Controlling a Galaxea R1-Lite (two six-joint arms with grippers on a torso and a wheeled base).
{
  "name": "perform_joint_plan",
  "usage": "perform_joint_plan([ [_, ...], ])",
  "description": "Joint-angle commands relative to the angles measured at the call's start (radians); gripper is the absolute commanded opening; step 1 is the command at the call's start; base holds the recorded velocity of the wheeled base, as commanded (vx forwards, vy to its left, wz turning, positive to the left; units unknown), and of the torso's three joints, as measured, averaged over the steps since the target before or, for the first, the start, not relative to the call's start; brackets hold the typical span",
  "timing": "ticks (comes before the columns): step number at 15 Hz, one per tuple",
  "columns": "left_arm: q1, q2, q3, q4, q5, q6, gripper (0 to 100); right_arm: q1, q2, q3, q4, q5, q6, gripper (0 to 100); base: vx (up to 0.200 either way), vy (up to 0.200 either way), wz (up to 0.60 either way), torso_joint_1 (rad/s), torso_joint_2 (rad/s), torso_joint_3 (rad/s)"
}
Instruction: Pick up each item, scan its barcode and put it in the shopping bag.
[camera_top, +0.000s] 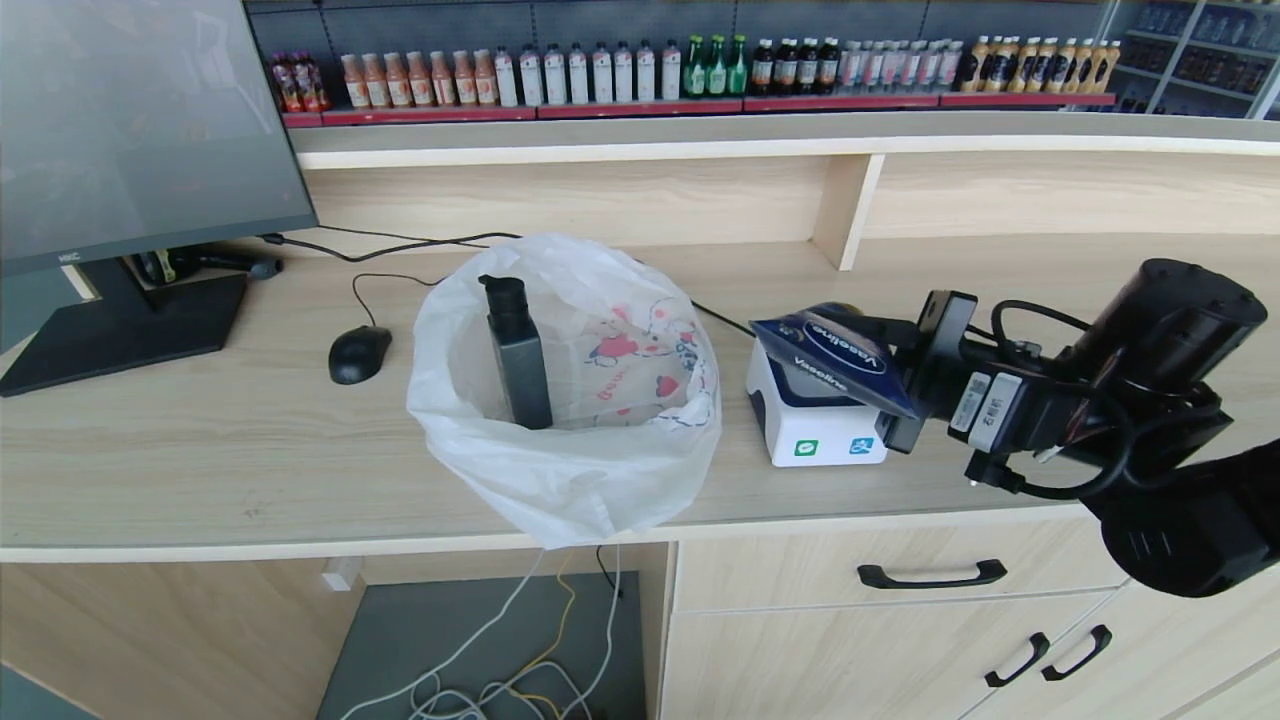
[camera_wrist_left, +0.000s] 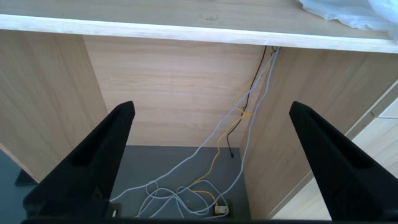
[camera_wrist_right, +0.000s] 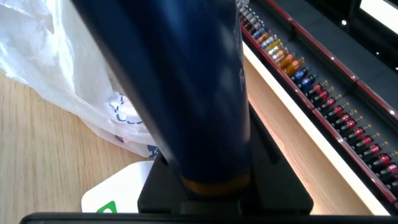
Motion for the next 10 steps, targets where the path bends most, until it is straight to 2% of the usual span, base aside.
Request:
perform_joint_plan([
  [1, 0.0, 0.0, 0.0, 0.0, 0.0, 0.0, 100, 0.004, -0.052, 0.015, -0.007, -0.016, 0.038, 0, 0.0, 0.0, 0.0, 0.0, 0.0, 0.0],
  [3, 0.0, 0.0, 0.0, 0.0, 0.0, 0.0, 100, 0.004, -0.101, 0.035, -0.067, -0.053, 0.153, 0, 0.0, 0.0, 0.0, 0.0, 0.0, 0.0],
  [4, 0.0, 0.0, 0.0, 0.0, 0.0, 0.0, 100, 0.006, -0.123, 0.053, -0.139, -0.113, 0.241, 0, 0.0, 0.0, 0.0, 0.0, 0.0, 0.0],
  [6, 0.0, 0.0, 0.0, 0.0, -0.002, 0.0, 100, 0.097, -0.161, 0.142, -0.251, -0.357, 0.44, 0, 0.0, 0.0, 0.0, 0.0, 0.0, 0.0],
  [7, 0.0, 0.0, 0.0, 0.0, 0.0, 0.0, 100, 0.172, -0.176, 0.176, -0.251, -0.49, 0.538, 0, 0.0, 0.0, 0.0, 0.0, 0.0, 0.0],
  [9, 0.0, 0.0, 0.0, 0.0, 0.0, 0.0, 100, 0.304, -0.192, 0.176, -0.251, -0.651, 0.73, 0, 0.0, 0.0, 0.0, 0.0, 0.0, 0.0],
  [10, 0.0, 0.0, 0.0, 0.0, 0.0, 0.0, 100, 0.314, -0.189, 0.167, -0.251, -0.688, 0.784, 0, 0.0, 0.0, 0.0, 0.0, 0.0, 0.0],
])
